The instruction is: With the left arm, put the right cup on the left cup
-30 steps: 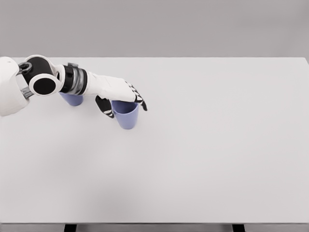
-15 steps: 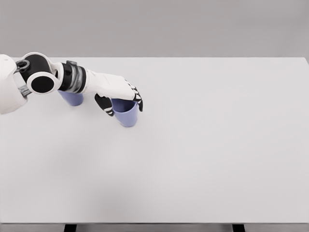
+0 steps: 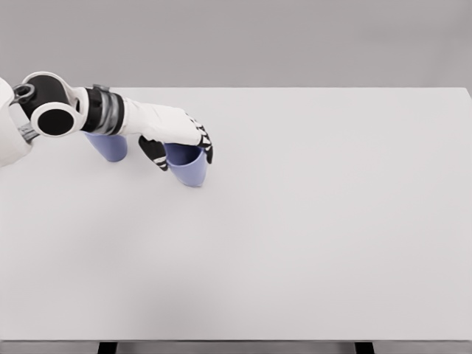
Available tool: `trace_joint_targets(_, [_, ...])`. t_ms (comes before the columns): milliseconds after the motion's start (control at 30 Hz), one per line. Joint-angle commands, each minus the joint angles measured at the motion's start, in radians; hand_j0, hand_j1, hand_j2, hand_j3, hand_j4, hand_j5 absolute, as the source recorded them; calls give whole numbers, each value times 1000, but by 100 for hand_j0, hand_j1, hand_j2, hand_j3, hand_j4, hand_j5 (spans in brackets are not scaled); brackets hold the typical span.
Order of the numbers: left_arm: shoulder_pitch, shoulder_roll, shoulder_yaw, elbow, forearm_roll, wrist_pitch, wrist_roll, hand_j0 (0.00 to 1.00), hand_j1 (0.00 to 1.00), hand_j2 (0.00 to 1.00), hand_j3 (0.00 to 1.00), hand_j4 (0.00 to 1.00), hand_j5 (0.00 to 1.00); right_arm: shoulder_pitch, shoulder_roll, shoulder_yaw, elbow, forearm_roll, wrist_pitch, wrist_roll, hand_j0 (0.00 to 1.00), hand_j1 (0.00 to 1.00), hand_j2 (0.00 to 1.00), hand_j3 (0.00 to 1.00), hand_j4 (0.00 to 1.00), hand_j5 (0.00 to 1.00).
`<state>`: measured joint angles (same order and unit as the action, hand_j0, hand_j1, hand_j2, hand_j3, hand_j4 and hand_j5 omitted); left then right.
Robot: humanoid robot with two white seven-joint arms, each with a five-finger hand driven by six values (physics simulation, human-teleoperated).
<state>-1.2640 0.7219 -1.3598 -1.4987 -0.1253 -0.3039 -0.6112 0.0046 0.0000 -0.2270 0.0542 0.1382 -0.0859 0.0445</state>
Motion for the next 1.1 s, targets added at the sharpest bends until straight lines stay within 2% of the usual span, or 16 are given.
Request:
trace_joint_targets(0, [0,8,2,0,3,-3,0,71,71,71,71,71,71,0,0,0,1,0,0,0,100,100,100,100,100,100])
trace_joint_targets(1067, [-106,99,4,-20,4,-18,0,70,70,70,70,70,70,0,0,0,1,1,0,0,100,100,100,100,100,100])
